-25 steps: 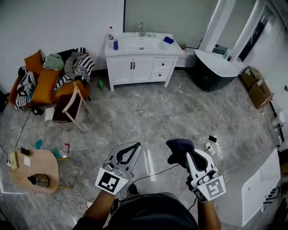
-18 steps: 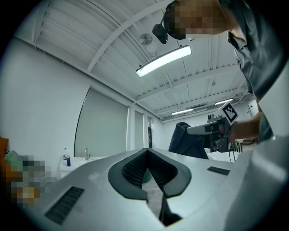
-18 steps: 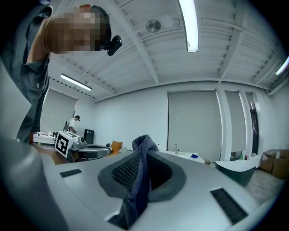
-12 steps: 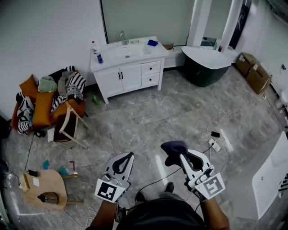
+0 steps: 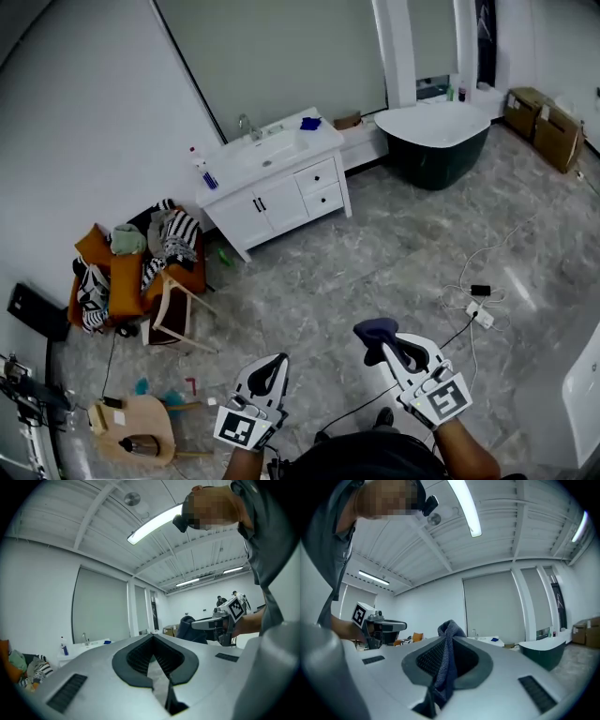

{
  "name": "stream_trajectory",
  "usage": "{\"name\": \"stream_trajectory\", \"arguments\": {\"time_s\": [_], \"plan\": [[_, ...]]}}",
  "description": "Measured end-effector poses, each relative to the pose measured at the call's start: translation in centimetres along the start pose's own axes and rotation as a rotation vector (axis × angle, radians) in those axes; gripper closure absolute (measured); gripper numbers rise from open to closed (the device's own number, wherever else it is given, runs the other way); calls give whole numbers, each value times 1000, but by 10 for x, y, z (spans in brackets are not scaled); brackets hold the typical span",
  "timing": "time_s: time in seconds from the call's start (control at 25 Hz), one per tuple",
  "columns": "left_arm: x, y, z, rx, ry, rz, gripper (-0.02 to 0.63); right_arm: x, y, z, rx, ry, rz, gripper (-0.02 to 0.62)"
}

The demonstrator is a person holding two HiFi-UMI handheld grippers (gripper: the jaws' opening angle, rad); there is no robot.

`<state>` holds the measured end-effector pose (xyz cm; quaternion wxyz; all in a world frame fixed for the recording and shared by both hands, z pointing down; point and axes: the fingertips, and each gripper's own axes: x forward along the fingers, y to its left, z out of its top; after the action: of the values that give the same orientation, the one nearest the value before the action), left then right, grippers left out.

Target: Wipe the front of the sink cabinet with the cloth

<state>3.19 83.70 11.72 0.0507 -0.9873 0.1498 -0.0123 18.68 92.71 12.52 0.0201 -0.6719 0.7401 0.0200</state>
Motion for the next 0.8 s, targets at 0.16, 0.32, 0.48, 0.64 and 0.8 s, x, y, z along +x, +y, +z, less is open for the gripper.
{"name": "stream_trajectory", "arguments": {"time_s": [0.16,0.32,0.48,0.64,0.8], "plan": [[20,-17,-3,1,28,3,603,-18,-31,-8,21,3,-13,560],[34,-26,10,-4,5,2,602,-28,-52,-13,27,6,-24,560],[37,-28,4,9,19,23,603,-36,-60,-25,50,15,-22,560],[44,-22,-7,-36,25,26,603,-32,-62,-34,70,25,-15,560],[53,-6,-9,-24,50,28,602,-12,-66,-37,82,39,-26,559]]}}
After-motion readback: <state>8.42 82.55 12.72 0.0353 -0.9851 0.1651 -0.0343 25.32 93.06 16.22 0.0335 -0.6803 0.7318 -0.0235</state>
